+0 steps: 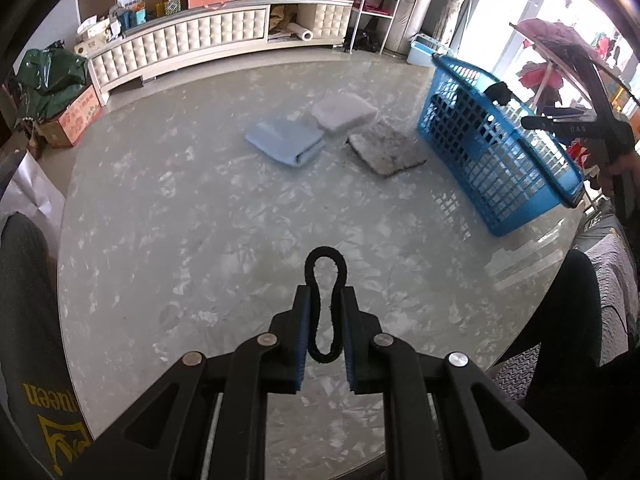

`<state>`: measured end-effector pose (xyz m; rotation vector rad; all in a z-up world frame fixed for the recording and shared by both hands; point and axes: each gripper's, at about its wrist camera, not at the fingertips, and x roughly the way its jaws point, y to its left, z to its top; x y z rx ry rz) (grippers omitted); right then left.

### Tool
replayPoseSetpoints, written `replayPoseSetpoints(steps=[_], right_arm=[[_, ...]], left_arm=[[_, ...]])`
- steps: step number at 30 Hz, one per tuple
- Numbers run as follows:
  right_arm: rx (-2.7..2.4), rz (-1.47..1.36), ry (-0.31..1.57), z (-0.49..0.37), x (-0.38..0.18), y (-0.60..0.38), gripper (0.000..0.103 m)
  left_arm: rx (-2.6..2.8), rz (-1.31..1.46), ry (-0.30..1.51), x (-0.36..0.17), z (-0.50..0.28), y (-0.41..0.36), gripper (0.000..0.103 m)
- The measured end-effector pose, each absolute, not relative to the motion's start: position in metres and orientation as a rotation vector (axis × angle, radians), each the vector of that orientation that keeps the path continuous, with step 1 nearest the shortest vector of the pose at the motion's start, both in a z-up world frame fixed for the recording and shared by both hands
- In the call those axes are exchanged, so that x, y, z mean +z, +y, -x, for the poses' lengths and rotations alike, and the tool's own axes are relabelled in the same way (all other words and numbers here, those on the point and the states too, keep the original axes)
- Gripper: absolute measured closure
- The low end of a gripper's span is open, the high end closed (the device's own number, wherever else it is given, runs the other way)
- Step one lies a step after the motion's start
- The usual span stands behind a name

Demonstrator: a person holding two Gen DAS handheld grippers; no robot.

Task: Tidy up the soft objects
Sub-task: 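Lower the gauze cloth into the basket and open the right gripper, then carry the black ring over the basket and open the left gripper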

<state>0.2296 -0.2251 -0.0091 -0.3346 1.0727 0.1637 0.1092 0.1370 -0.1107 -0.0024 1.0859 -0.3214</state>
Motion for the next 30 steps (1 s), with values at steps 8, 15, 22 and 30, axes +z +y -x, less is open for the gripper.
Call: replayPoseSetpoints(steps=[8, 15, 22, 30], right_arm=[[0.174, 0.291, 1.021, -0.197, 0.012, -0.247, 0.0], [0.178, 0.253, 0.982, -0.179, 0.018, -0.267, 0.0], [0.193, 0.221, 0.99, -0.173, 0.009, -0.276, 0.0], [0.224, 0.178, 0.976, -0.164, 0.012, -0.284, 0.0]], left_arm=[[-0.365, -0.038, 1.027, -0.079, -0.113, 0.108, 0.09], [-0.411, -0.088, 0.975, -0.043, -0.126, 0.068, 0.09], [-0.489, -0.17, 0.929, -0.01, -0.145, 0.009, 0.09], [-0.568, -0.237, 0.923, 0.001, -0.16, -0.053, 0.09]])
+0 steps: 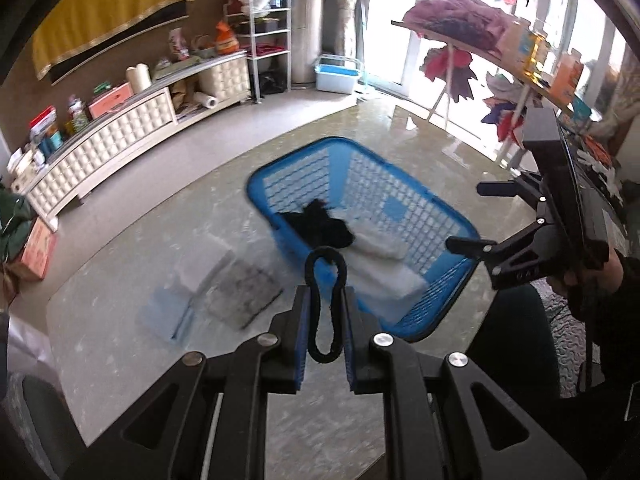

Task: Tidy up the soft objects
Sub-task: 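Carry the black ring over the basket and open the left gripper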

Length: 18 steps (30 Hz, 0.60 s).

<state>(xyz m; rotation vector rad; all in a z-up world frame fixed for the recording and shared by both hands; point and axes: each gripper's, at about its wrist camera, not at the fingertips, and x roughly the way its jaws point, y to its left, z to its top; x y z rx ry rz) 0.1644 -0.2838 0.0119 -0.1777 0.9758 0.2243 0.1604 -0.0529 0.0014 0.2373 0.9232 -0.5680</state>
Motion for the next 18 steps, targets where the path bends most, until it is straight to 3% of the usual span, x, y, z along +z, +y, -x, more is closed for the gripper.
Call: replayPoseSetpoints(steps=[18], right_arm=[[0.249, 0.075, 0.98, -0.161, -0.002, -0.312, 0.0]], left_arm=[[-0.674, -0.4, 1.016, -0.031, -0.188, -0.138, 0.09]])
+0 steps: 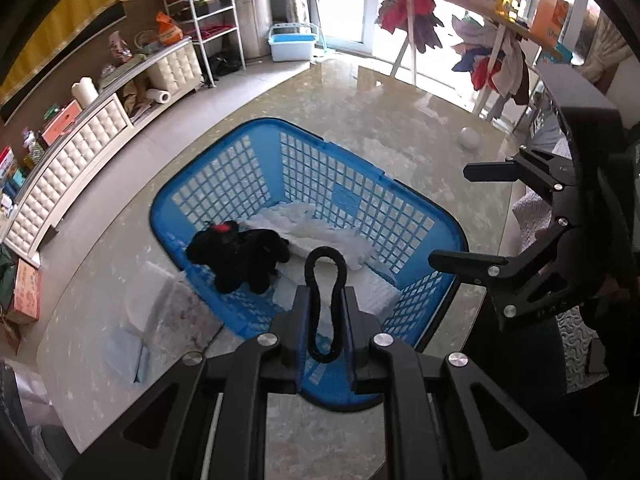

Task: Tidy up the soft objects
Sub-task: 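Carry the black ring over the basket and open the left gripper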

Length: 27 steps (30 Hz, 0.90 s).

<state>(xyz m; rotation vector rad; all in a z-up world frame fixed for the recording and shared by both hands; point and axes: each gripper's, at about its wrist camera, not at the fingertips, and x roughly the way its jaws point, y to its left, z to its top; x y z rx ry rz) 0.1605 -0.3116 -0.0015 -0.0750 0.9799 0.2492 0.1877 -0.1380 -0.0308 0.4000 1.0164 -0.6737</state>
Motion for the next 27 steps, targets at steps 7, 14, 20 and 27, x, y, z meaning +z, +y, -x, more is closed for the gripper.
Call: replayPoseSetpoints(steps=[7, 14, 20, 27], right_arm=[[0.235, 0.028, 0.989, -0.164, -0.008, -0.323, 0.0], [0.233, 0.025, 1.004, -0.168, -0.013, -0.324, 0.0], [0.245, 0.019, 1.023, -0.169, -0.019, -0.322, 0.0], [0.239, 0.015, 1.038, -0.172, -0.023, -0.324, 0.0]], left_arm=[[-0.719, -0.456, 1.056, -0.055, -0.199, -0.16, 0.09], [-0.715, -0.492, 1.112, -0.086, -0.217, -0.178, 0.09], [-0.737, -0.517, 1.095, -0.098, -0.222, -0.184, 0.09], [-0.736, -0.528, 1.117, -0.11, -0.231, -0.186, 0.09]])
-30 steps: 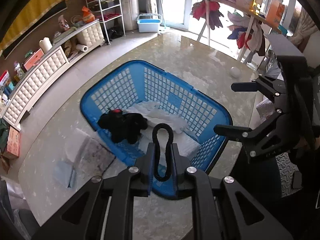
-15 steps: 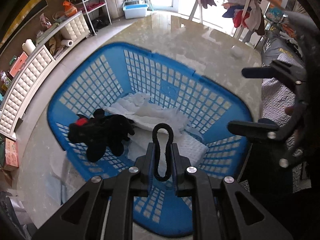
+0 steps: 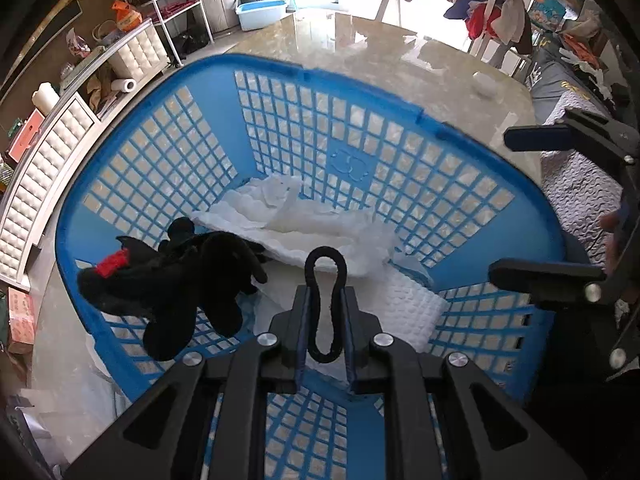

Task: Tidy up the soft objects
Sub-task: 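Carry the black ring over the basket and open the left gripper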

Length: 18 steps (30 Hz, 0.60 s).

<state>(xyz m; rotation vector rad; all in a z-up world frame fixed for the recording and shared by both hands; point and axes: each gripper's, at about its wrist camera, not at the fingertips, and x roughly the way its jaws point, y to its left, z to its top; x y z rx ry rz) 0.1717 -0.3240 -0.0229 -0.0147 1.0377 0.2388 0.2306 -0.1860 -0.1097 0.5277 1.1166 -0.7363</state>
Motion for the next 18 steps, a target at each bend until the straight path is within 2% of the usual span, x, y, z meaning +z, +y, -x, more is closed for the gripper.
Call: replayPoseSetpoints(steps=[14, 18], right_arm=[[0.251, -0.004, 1.05, -0.1794, -0.029, -0.3261, 0.0], [0.252, -0.008, 1.051, -0.1793, -0.0295, -0.3261, 0.0]], left_arm=[[-0.727, -0.52, 1.139, -0.1174, -0.2398, -0.1881, 0.09], [-0.72, -0.523, 1.137, -0.1172, -0.2396, -0.188, 0.087]])
